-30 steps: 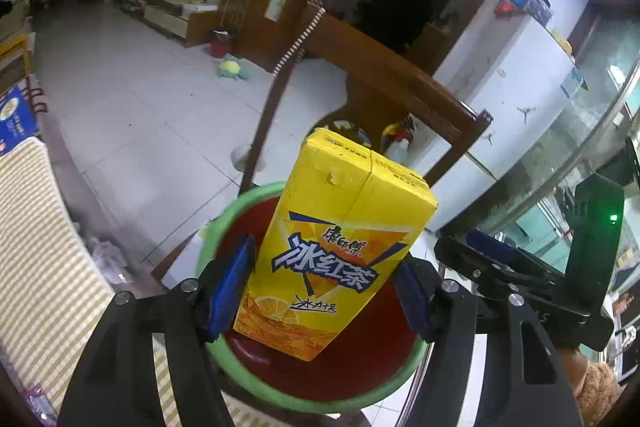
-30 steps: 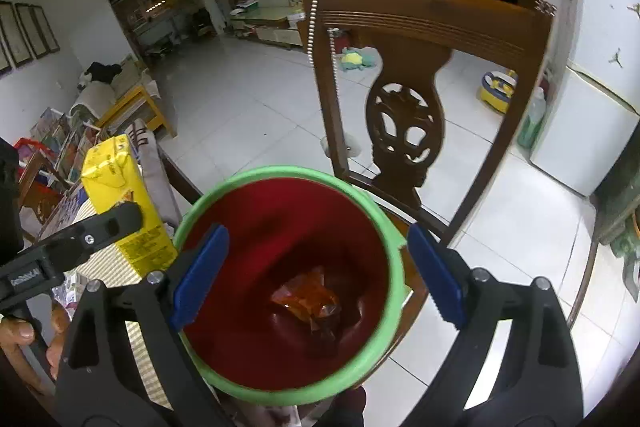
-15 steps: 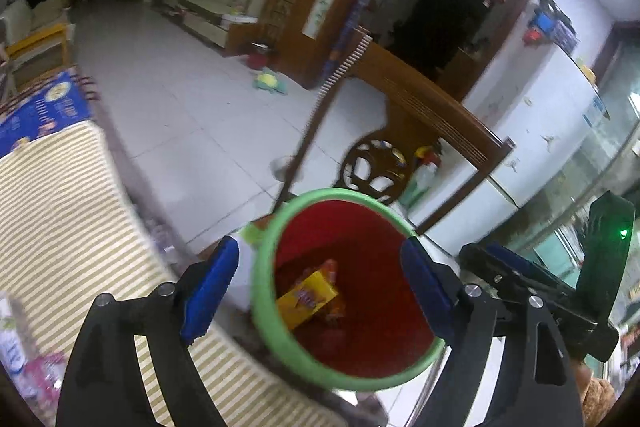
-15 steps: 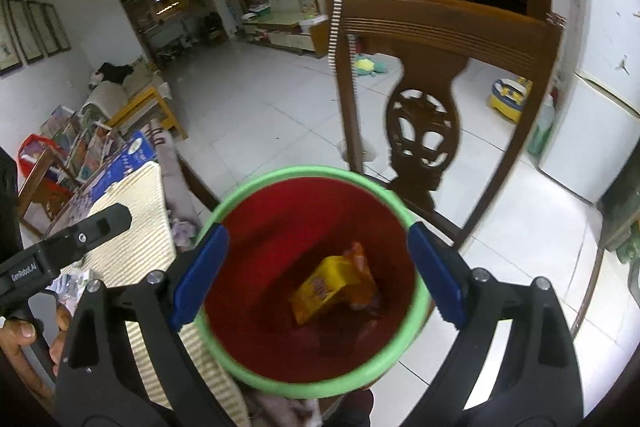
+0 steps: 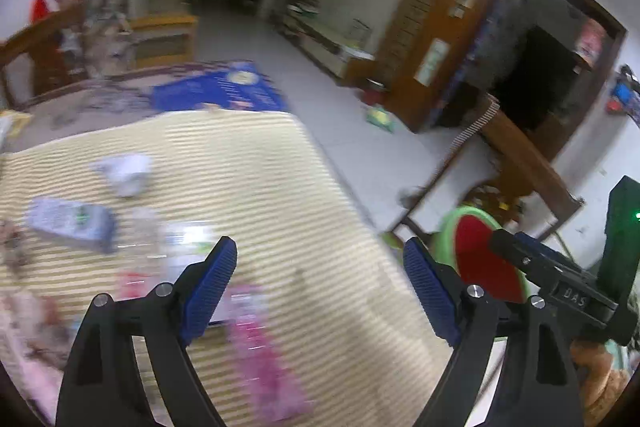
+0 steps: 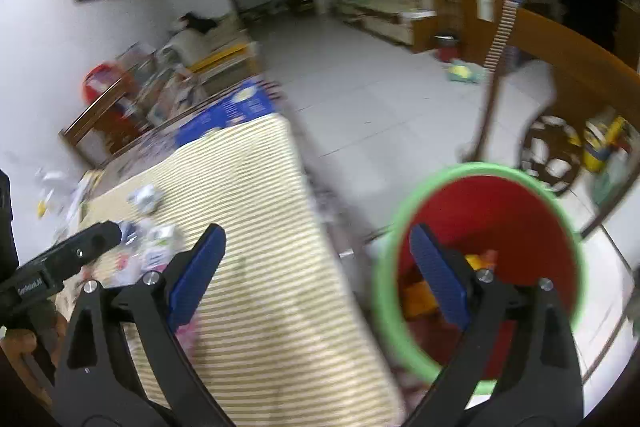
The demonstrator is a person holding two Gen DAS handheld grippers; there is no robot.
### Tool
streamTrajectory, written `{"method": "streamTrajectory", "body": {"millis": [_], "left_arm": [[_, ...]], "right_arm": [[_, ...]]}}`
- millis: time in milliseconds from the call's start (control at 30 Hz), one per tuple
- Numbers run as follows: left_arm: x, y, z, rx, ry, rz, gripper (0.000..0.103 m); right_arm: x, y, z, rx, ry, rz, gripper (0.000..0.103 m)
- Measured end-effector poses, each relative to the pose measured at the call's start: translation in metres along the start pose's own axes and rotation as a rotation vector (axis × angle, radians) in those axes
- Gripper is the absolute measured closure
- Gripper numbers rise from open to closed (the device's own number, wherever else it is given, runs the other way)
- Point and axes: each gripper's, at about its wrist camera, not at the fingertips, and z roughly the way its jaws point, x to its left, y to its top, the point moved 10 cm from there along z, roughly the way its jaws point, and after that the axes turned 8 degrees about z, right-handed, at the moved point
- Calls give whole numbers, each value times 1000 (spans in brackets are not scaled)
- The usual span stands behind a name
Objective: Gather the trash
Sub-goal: 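Return both tools to the table toward the remaining trash, then grasp the dark snack box with the left tool while the right tool grasps the patterned paper cup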
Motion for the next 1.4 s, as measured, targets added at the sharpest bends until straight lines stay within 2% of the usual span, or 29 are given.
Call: {"method": "streamTrajectory", "body": {"millis": [167, 300, 467, 633, 733, 800, 867, 900, 933, 1000, 1133, 1200, 1267, 1400], "left_arm": [[97, -23, -39, -1, 136, -111, 19], [171, -60, -62, 49, 234, -210, 19], [222, -111, -77, 152, 271, -279, 19], [240, -143, -82, 193, 244, -321, 19], [239, -148, -82, 198, 212, -325, 19], [234, -150, -81, 205, 197, -323, 19], [233, -154, -78, 217, 163, -339, 19], [232, -157, -78, 221, 151, -345, 20], [232, -160, -76, 232, 136, -356, 20], [233, -166, -72, 247, 119, -368, 20], [237, -178, -59, 285, 88, -408, 20], [238, -179, -50, 298, 70, -422, 20], [238, -179, -43, 300, 68, -433, 20], [240, -165, -28, 287, 83, -406, 18]], "right_arm": [[74, -24, 13, 47, 75, -97, 11], [116, -45, 20, 80, 124, -141, 11], [173, -95, 36, 197, 201, -218, 11], [221, -162, 64, 363, 258, -329, 11], [240, -193, 79, 441, 286, -355, 13], [249, -209, 86, 482, 302, -361, 23], [253, -224, 97, 539, 303, -353, 45], [253, -229, 101, 557, 302, -339, 52], [249, -231, 100, 565, 301, -325, 63], [248, -227, 98, 547, 307, -299, 65], [244, -204, 86, 457, 300, -281, 68], [240, -198, 83, 441, 291, -269, 69], [235, -197, 83, 438, 280, -261, 75], [232, -197, 83, 439, 266, -260, 75]]}}
